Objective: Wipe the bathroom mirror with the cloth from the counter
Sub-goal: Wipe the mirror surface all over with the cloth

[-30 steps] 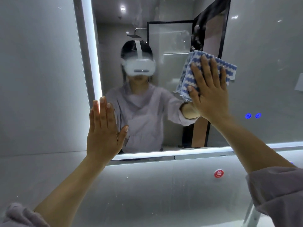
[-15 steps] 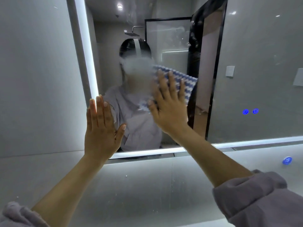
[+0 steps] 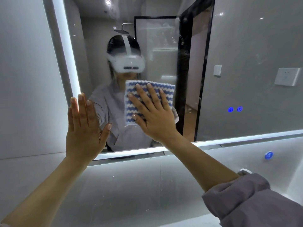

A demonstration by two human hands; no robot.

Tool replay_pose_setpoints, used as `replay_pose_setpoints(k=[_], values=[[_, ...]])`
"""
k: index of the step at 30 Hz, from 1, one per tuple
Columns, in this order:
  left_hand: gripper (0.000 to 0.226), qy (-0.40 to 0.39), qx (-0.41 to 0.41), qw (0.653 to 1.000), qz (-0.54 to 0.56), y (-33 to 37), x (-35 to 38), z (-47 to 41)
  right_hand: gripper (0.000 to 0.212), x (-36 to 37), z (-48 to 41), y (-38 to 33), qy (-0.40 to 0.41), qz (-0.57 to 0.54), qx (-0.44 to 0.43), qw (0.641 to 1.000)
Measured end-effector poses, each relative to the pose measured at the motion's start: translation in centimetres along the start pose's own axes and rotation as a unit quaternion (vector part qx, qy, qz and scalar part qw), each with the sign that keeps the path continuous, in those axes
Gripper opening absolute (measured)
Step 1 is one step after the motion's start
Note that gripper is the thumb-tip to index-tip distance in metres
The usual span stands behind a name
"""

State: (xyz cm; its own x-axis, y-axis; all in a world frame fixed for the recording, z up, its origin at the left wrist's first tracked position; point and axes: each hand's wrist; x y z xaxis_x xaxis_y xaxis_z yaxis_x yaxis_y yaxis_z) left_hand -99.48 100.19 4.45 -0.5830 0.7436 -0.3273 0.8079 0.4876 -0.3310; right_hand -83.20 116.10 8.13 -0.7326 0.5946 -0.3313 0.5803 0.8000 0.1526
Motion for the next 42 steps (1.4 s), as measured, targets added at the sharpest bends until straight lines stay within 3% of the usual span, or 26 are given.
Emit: replay_pose_setpoints(k=[10, 14, 23, 36, 42], values=[[0.083, 0.004, 0.009, 1.000, -0.010, 0.0, 0.1, 0.0, 0.058, -0.7, 4.4, 13.9, 0.003, 0.068, 0.059, 0.996], [0.083, -0.003, 0.013, 1.000, -0.019, 0.0, 0.0, 0.0, 0.059, -1.0, 5.6, 16.5, 0.006, 0.063, 0.107, 0.992], [0.081, -0.005, 0.014, 1.000, -0.017, 0.1, 0.0, 0.0, 0.059, 0.2, 5.9, 12.1, 0.030, -0.011, 0.236, 0.971], [0.083, -0.006, 0.022, 1.000, -0.009, -0.1, 0.0, 0.0, 0.054, 2.7, 7.7, -1.5, -0.022, -0.054, 0.140, 0.988], [0.084, -0.005, 0.009, 1.000, -0.001, 0.0, -0.1, -0.1, 0.053, 2.9, 7.8, -3.0, -0.040, -0.040, 0.078, 0.995]])
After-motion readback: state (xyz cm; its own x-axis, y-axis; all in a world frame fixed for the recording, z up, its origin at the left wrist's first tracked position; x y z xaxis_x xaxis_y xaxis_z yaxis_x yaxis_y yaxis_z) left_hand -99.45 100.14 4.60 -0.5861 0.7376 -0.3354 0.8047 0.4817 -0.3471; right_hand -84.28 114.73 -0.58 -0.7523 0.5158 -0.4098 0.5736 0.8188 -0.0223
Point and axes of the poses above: each hand's wrist, its own z-axis away from the middle knuckle, its own x-axis out of the palm, y = z × x, and after that the axes turned 13 degrees about x, right-handed
